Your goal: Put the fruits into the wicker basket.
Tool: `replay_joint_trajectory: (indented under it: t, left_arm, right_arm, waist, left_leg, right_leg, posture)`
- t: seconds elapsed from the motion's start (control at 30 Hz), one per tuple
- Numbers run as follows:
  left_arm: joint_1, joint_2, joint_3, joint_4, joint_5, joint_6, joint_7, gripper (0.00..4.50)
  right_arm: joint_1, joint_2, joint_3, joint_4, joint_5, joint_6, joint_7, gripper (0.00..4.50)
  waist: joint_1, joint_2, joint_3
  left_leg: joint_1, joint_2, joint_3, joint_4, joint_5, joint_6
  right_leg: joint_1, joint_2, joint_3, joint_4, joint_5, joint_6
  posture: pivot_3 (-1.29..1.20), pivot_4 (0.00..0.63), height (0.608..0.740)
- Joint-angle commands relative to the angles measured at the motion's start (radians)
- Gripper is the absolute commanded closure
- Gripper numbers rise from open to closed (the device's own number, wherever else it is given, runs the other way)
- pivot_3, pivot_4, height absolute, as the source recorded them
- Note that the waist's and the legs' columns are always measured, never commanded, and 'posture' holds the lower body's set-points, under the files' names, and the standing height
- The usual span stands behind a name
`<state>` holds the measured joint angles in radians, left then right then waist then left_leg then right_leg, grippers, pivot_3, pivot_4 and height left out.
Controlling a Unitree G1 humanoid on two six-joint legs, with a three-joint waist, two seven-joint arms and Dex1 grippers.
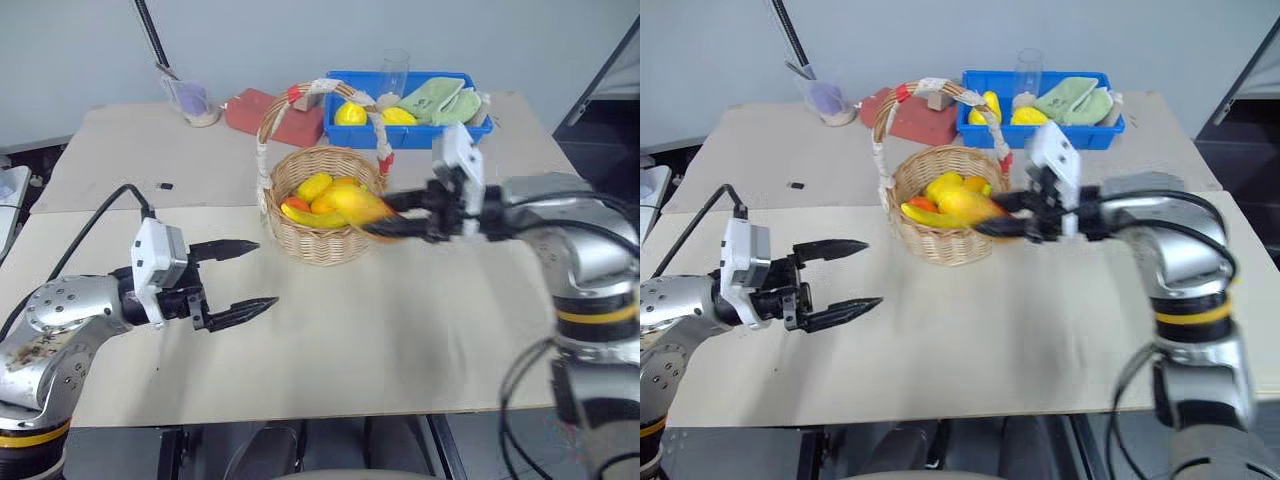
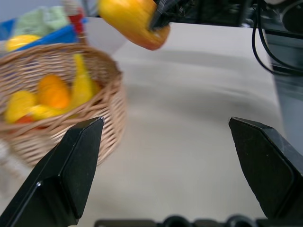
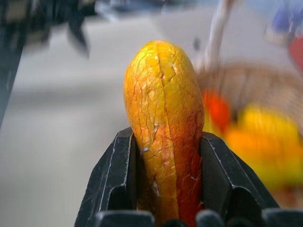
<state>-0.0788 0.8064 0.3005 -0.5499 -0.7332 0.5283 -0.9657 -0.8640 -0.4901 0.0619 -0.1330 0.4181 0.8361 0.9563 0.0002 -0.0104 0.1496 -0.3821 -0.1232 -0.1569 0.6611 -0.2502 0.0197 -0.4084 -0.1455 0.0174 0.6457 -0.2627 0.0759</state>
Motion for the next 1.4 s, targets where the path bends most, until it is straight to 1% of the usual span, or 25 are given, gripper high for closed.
replay_joint_trajectory:
  t: [0.03,0.1,0.17,0.2,0.23,0.3,0.33,0.4,0.5,0.53,0.63,0.7,0.8,0.93,1.1,1.2,1.4]
  left_arm:
    - [-0.021,-0.006,0.038,-0.016,-0.031,0.0,0.041,0.0]
    - [-0.03,-0.006,0.034,-0.019,-0.034,0.001,0.056,0.0]
    - [-0.039,-0.011,0.032,-0.023,-0.042,0.004,0.074,0.0]
    - [-0.042,-0.012,0.032,-0.024,-0.043,0.004,0.081,0.0]
    - [-0.047,-0.015,0.033,-0.023,-0.046,0.005,0.09,0.0]
    - [-0.065,-0.028,0.037,-0.02,-0.066,0.012,0.117,0.0]
    - [-0.07,-0.033,0.04,-0.022,-0.076,0.017,0.13,0.0]
    - [-0.076,-0.037,0.039,-0.025,-0.087,0.025,0.146,0.0]
    - [-0.078,-0.039,0.033,-0.027,-0.087,0.023,0.158,0.0]
    - [-0.083,-0.04,0.026,-0.022,-0.08,0.019,0.162,0.0]
    - [-0.099,-0.041,0.002,-0.005,-0.06,0.006,0.163,0.0]
    - [-0.106,-0.04,-0.009,0.002,-0.054,0.001,0.157,0.0]
    - [-0.12,-0.039,-0.023,0.015,-0.045,-0.005,0.144,0.0]
    - [-0.14,-0.036,-0.036,0.033,-0.033,-0.009,0.131,0.0]
    - [-0.16,-0.041,-0.049,0.047,-0.02,-0.014,0.123,0.0]
    - [-0.164,-0.049,-0.053,0.045,-0.014,-0.016,0.125,0.0]
    - [-0.148,-0.056,-0.051,0.038,-0.004,-0.027,0.128,0.0]
  right_arm:
    - [-0.1,0.122,-0.003,0.173,-0.089,-0.079,-0.209,3.14]
    - [-0.133,0.163,0.024,0.268,-0.135,-0.146,-0.24,2.12]
    - [-0.144,0.176,0.04,0.302,-0.15,-0.174,-0.236,1.53]
    - [-0.146,0.177,0.044,0.305,-0.15,-0.179,-0.231,1.1]
    - [-0.145,0.177,0.048,0.298,-0.148,-0.179,-0.223,0.83]
    - [-0.124,0.161,0.05,0.231,-0.125,-0.147,-0.197,0.09]
    - [-0.112,0.151,0.049,0.199,-0.117,-0.133,-0.19,0.04]
    - [-0.081,0.119,0.047,0.133,-0.102,-0.121,-0.164,0.04]
    - [0.012,0.015,0.027,-0.028,-0.049,-0.087,-0.085,0.04]
    - [0.063,-0.035,0.012,-0.089,-0.03,-0.077,-0.056,0.04]
    - [0.167,-0.109,-0.042,-0.146,-0.026,-0.073,-0.08,0.04]
    - [0.187,-0.094,-0.074,-0.111,-0.052,-0.106,-0.158,0.04]
    - [0.173,-0.049,-0.099,-0.019,-0.089,-0.171,-0.247,0.04]
    - [0.098,0.022,-0.106,0.134,-0.11,-0.259,-0.304,0.04]
    - [0.011,0.084,-0.098,0.303,-0.132,-0.357,-0.315,0.04]
    - [-0.015,0.106,-0.096,0.365,-0.134,-0.395,-0.307,0.86]
    - [-0.017,0.127,-0.08,0.385,-0.141,-0.43,-0.289,2.94]
  waist:
    - [0.003,0.0,0.0]
    - [0.006,0.0,0.0]
    - [0.006,0.0,0.0]
    - [0.004,0.0,0.0]
    - [-0.001,0.0,0.0]
    - [-0.011,0.0,0.0]
    - [-0.015,0.0,0.0]
    - [-0.02,0.0,0.0]
    - [-0.022,0.0,0.0]
    - [-0.024,-0.001,0.0]
    - [-0.01,-0.001,-0.001]
    - [-0.012,-0.001,-0.001]
    - [-0.018,-0.001,-0.001]
    - [-0.022,-0.001,-0.001]
    - [-0.021,-0.001,-0.001]
    - [-0.02,-0.001,-0.001]
    - [-0.024,-0.001,-0.001]
  left_leg:
    - [0.0,0.0,0.0,0.0,0.0,0.0]
    - [0.0,-0.001,0.0,0.0,0.0,-0.001]
    - [-0.001,-0.001,0.0,0.0,0.0,-0.001]
    - [-0.002,-0.001,0.0,0.0,0.0,-0.001]
    - [-0.004,-0.001,0.0,0.0,0.001,-0.001]
    - [-0.008,-0.001,0.0,0.0,0.001,-0.002]
    - [-0.008,-0.001,0.0,0.0,0.002,-0.002]
    - [-0.008,0.0,0.0,0.0,0.002,-0.003]
    - [-0.008,0.0,0.001,0.0,0.002,-0.002]
    - [-0.007,0.0,0.001,0.0,0.002,-0.002]
    - [-0.007,0.0,0.001,0.0,0.002,-0.002]
    - [-0.007,-0.001,0.003,0.0,0.001,-0.002]
    - [-0.007,0.0,0.006,0.0,0.002,-0.002]
    - [-0.005,0.001,0.008,-0.001,0.002,-0.002]
    - [-0.006,0.001,0.008,0.0,0.002,-0.002]
    - [-0.006,0.001,0.008,0.0,0.002,-0.002]
    - [-0.006,0.001,0.008,0.0,0.002,-0.002]
  right_leg:
    - [0.0,0.0,0.0,0.001,0.0,0.0]
    - [-0.001,0.0,0.0,0.001,0.001,0.0]
    - [-0.004,0.0,0.0,0.002,0.002,0.0]
    - [-0.006,0.0,0.0,0.002,0.002,0.0]
    - [-0.008,0.0,0.0,0.003,0.002,0.0]
    - [-0.012,0.0,0.001,0.004,0.003,-0.001]
    - [-0.012,0.0,0.0,0.004,0.003,-0.001]
    - [-0.013,0.0,0.0,0.004,0.003,-0.001]
    - [-0.013,0.0,0.0,0.004,0.003,-0.001]
    - [-0.012,0.0,0.0,0.005,0.003,-0.001]
    - [-0.011,0.0,-0.001,0.004,0.003,-0.001]
    - [-0.011,-0.001,0.0,0.003,0.003,-0.001]
    - [-0.012,0.0,0.002,0.004,0.003,-0.001]
    - [-0.012,0.001,0.003,0.005,0.003,-0.002]
    - [-0.013,0.0,0.003,0.004,0.003,-0.001]
    - [-0.013,0.0,0.003,0.004,0.003,-0.001]
    - [-0.013,0.0,0.003,0.004,0.003,-0.001]
  posture:
    - [0.0,0.15,0.74]
    - [0.0,0.15,0.74]
    - [0.0,0.15,0.74]
    - [0.0,0.15,0.74]
    - [0.0,0.15,0.74]
    - [0.0,0.15,0.74]
    - [0.0,0.15,0.74]
    - [0.0,0.15,0.74]
    - [0.0,0.15,0.74]
    - [0.0,0.15,0.74]
    - [0.0,0.15,0.74]
    - [0.0,0.15,0.74]
    - [0.0,0.15,0.74]
    - [0.0,0.15,0.74]
    - [0.0,0.15,0.74]
    - [0.0,0.15,0.74]
    - [0.0,0.15,0.74]
